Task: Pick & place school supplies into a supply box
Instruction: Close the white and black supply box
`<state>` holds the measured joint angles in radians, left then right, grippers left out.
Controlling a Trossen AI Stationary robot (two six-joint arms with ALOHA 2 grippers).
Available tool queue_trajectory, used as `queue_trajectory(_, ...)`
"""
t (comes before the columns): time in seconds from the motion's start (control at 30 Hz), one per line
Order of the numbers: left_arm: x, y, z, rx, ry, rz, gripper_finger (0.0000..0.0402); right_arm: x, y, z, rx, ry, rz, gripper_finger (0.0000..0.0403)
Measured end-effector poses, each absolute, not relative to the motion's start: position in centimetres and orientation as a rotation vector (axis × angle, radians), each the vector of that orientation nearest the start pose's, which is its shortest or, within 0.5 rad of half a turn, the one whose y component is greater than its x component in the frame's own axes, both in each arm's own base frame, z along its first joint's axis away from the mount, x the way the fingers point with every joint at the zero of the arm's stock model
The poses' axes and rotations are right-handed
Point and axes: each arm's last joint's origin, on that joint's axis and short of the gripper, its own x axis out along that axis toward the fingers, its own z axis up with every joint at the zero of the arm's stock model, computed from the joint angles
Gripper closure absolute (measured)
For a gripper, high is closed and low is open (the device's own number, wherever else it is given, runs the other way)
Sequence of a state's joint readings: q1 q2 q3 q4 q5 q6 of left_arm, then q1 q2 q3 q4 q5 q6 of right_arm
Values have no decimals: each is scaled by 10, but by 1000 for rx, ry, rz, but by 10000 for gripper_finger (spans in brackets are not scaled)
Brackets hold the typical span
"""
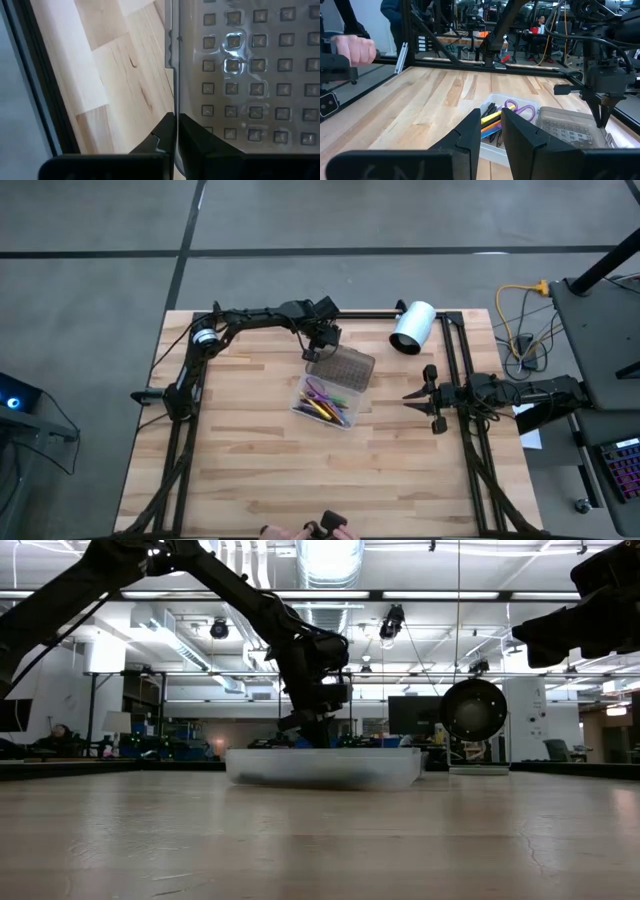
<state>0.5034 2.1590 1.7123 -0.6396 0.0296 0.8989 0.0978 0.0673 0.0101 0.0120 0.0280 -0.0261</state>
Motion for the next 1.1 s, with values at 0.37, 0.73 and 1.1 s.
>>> queue_trajectory(0.37,412,203,185,595,1178,-13,401,101,9,163,-29,44,71,335)
queue_trajectory(0.73,417,187,185,661,1083,37,401,101,9,163,-29,44,71,335)
queue_trajectory(1.1,386,163,172,741,986,161,401,101,9,163,-29,45,70,335)
